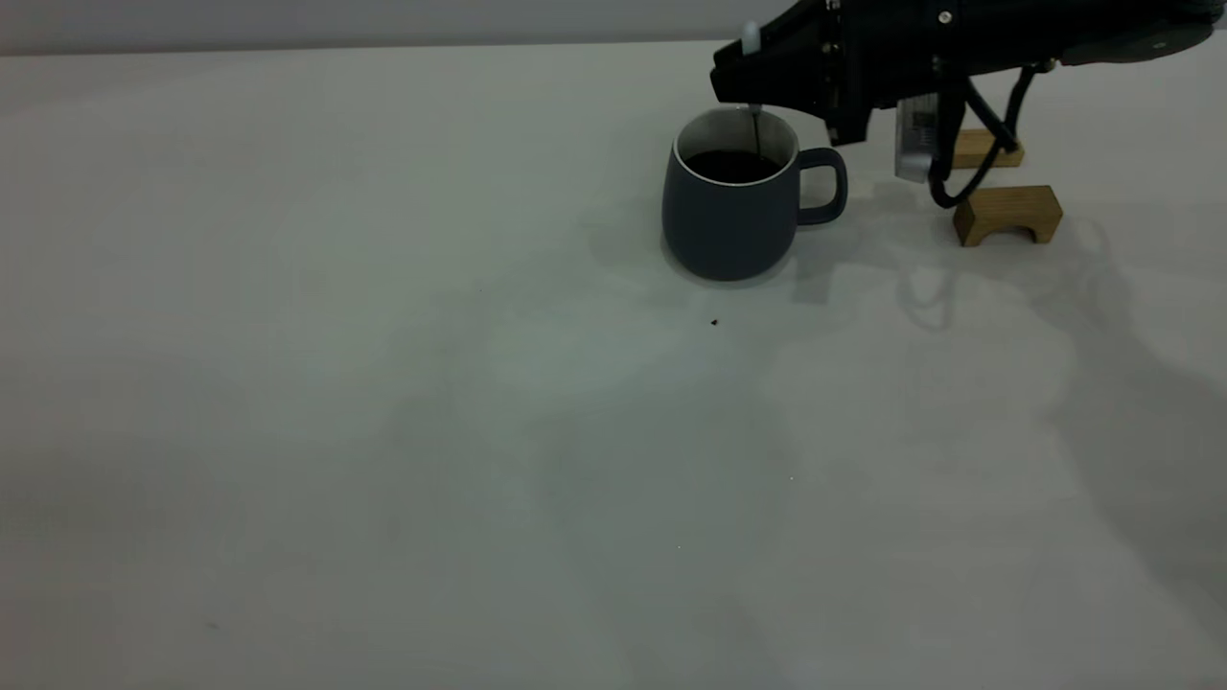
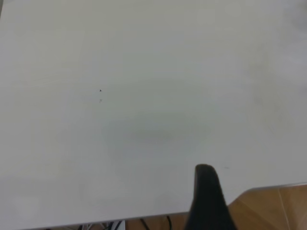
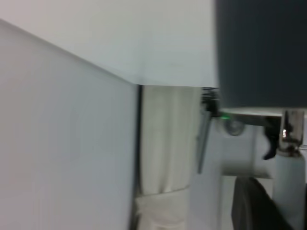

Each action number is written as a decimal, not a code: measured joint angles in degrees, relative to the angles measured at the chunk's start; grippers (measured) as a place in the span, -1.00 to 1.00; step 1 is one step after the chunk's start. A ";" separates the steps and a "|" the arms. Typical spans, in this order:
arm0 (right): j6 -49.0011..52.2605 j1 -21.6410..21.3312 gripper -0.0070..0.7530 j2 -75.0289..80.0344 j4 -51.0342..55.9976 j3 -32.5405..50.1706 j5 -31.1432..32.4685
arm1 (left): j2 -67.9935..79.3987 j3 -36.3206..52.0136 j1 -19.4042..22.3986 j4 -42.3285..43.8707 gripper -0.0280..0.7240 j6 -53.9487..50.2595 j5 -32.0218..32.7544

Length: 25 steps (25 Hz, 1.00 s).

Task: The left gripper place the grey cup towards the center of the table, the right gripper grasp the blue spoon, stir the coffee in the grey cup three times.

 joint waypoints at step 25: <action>-5.38 1.20 0.50 -23.74 -51.39 0.00 7.56 | 0.00 0.00 0.00 0.00 0.63 0.00 0.00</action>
